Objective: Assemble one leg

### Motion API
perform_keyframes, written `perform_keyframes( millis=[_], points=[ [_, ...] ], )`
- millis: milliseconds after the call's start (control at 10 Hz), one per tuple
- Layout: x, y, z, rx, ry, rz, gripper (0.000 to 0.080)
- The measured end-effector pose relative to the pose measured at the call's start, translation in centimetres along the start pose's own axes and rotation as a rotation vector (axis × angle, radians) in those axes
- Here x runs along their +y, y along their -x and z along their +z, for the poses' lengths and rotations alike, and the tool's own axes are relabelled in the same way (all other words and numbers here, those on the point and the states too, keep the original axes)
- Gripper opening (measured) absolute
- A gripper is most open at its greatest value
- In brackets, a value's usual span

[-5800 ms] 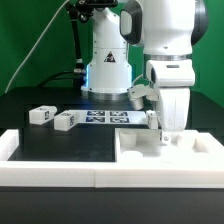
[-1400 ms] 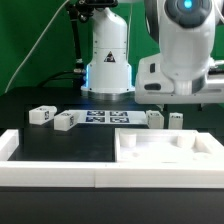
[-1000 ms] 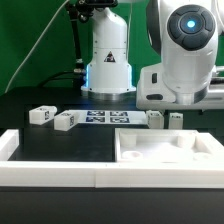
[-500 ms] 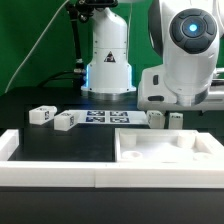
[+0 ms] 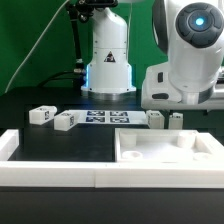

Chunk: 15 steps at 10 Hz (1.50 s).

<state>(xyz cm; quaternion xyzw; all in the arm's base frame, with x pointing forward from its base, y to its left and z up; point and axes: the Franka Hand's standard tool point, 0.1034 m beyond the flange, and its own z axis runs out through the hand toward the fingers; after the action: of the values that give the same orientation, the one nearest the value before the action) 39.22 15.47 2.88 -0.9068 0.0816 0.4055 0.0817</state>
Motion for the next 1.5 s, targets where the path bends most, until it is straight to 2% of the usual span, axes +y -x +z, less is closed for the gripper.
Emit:
perform_keyframes(
  millis=[700, 800, 900, 1500],
  points=[
    [0.0, -0.1, -0.2, 0.003, -0.002, -0.002, 0.0649],
    [0.5, -0.2, 0.0, 0.005, -0.001, -0.030, 0.0649],
    [2.0, -0.1, 0.4, -0.001, -0.004, -0.026, 0.0649],
    [1.8, -0.3, 0.6, 0.004, -0.002, -0.022, 0.0649]
  ],
)
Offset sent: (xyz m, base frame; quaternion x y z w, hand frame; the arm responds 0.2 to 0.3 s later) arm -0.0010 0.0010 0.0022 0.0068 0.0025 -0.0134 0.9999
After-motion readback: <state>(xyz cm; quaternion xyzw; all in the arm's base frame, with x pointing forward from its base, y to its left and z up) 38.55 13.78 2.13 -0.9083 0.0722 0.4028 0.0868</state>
